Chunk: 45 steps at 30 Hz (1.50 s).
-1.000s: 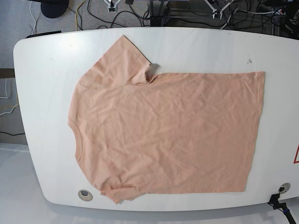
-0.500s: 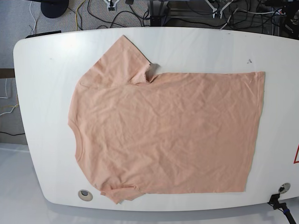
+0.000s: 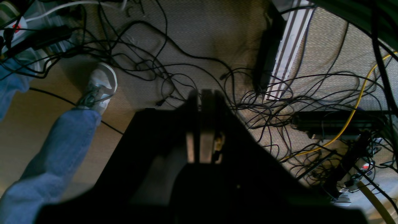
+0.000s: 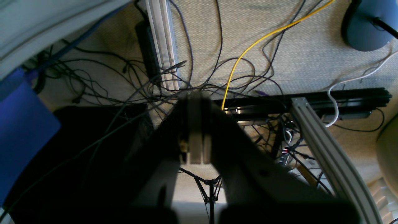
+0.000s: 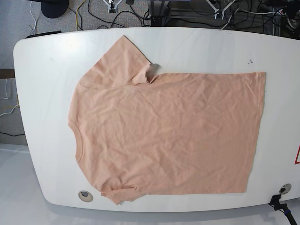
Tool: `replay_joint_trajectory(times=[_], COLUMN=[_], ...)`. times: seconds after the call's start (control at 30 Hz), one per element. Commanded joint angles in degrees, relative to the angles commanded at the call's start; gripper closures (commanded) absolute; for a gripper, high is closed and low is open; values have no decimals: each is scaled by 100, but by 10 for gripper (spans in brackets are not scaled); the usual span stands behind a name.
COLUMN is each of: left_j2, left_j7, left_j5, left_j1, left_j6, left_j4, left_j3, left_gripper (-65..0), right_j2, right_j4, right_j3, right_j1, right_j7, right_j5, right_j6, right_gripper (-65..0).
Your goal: Fold the T-shirt properly
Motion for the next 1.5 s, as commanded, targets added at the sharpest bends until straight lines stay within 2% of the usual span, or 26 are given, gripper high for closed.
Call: replay_joint_trajectory(times=[0.17,0.47,0.5,0.63,0.77,0.9,1.2,1.27,1.37,1.47,1.5], left_j2=[-40,-375,-356,-445,-544,-613,-628,-632,-647,-653,-658], left_j7=[-22,59,91,243,485,486,444,428,440,506,455], left_j5=[14,14,-40,-79,-360,-649,-601,-599,-664,-728,-715], left_j1=[173,1120,879,1106,1475,1956,2635,2760,2961,3195,3066], left_j6=[6,0,24,32,31,20,-1,-25,-124,-470,-228], left_j4=[163,1699,1459,1758,2344,3075,3958,4147,4489,4866,4830], left_j3=[3,27,55,61,-151,-494,-898,-942,-999,-1089,-991], left_gripper=[-5,0,0,0,0,0,0,0,0,0,0], right_j2=[-1,230,42,58,134,269,580,643,715,784,660], right_j4=[20,404,153,560,1048,1408,2144,2338,2635,3044,2421], right_j3=[-13,-11,-30,-23,12,18,11,-13,10,29,14], right_j1=[-81,-586,-230,-645,-1087,-1443,-2065,-2229,-2427,-2688,-2375], right_j7=[-2,42,78,110,93,100,110,111,124,110,144], right_j5=[6,-2,45,41,66,98,93,90,98,122,86], right_j6=[7,60,98,99,102,128,149,216,405,651,288], right_gripper=[0,0,0,0,0,0,0,0,0,0,0])
